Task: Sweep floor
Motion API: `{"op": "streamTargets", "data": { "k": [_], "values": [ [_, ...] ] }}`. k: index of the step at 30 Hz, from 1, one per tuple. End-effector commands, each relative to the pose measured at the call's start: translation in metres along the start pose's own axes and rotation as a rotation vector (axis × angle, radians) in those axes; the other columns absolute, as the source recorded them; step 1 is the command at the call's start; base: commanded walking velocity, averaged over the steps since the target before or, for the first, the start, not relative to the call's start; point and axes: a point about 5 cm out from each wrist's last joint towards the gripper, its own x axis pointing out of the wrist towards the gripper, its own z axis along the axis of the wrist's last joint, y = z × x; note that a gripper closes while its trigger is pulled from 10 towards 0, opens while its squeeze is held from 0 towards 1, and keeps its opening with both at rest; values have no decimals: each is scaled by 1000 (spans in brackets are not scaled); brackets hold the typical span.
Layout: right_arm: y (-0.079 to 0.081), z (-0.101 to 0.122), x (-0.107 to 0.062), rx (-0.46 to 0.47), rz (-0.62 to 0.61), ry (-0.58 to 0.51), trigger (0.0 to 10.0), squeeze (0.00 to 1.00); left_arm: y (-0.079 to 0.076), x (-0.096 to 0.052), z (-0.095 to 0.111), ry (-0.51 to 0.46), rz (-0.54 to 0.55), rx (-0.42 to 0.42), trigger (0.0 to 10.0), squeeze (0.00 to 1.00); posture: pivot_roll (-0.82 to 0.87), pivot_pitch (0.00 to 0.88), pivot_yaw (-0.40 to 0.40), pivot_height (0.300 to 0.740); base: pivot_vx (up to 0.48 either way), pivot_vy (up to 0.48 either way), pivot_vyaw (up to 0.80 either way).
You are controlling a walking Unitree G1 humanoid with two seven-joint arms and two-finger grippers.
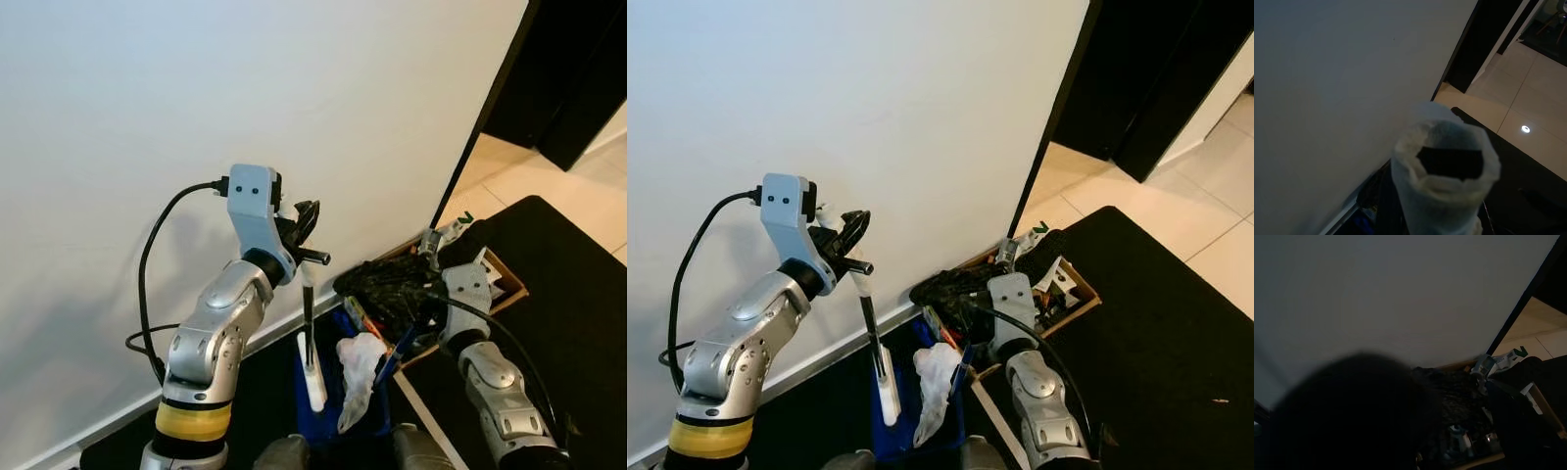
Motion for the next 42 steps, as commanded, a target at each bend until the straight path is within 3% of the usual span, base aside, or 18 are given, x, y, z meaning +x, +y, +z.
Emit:
{"op": "streamTargets", "data": {
  "k": [1,5,8,9,10,11,12,13,31,35,38,39,42],
  "values": [
    [7,-8,-1,2,10,20,10000,0,-1,-2,7,-21,-12,22,10000,0,146,139,59,740,0,0,0],
    [9,-9,0,7,13,17,9608,0,-1,-1,7,-20,-14,22,10000,0,142,139,61,740,0,0,0],
    [9,-9,1,12,11,13,6235,0,-1,-1,7,-21,-16,22,10000,0,140,138,62,740,0,0,0],
    [9,-9,1,13,10,12,6235,0,-1,-1,7,-21,-17,22,10000,0,140,138,62,740,0,0,0],
    [9,-9,1,13,9,12,4471,0,-1,-1,8,-22,-16,22,10000,0,140,139,62,740,0,0,0],
    [8,-9,1,13,8,11,4471,0,-1,0,8,-22,-16,22,10000,0,140,139,62,740,0,0,0],
    [8,-9,1,14,6,10,627,0,-1,0,8,-23,-16,22,10000,0,141,138,60,740,0,0,0],
    [7,-9,2,15,4,9,0,0,-1,0,8,-23,-15,22,10000,0,141,138,59,740,0,0,0],
    [8,-6,3,64,10,-19,0,0,1,-2,10,-27,-12,36,10000,0,144,138,56,740,0,0,0],
    [10,1,4,73,44,-57,0,0,16,-2,28,-69,11,86,10000,0,143,140,55,740,0,0,0],
    [10,2,4,73,50,-58,0,0,18,-3,33,-73,7,88,10000,0,144,140,55,740,0,0,0],
    [11,2,4,59,67,-58,10000,0,21,-9,41,-61,-23,105,10000,0,143,142,55,740,0,0,0],
    [12,1,4,51,70,-53,10000,0,22,-18,48,-45,-54,121,10000,0,143,143,55,740,0,0,0]
  ]
}}
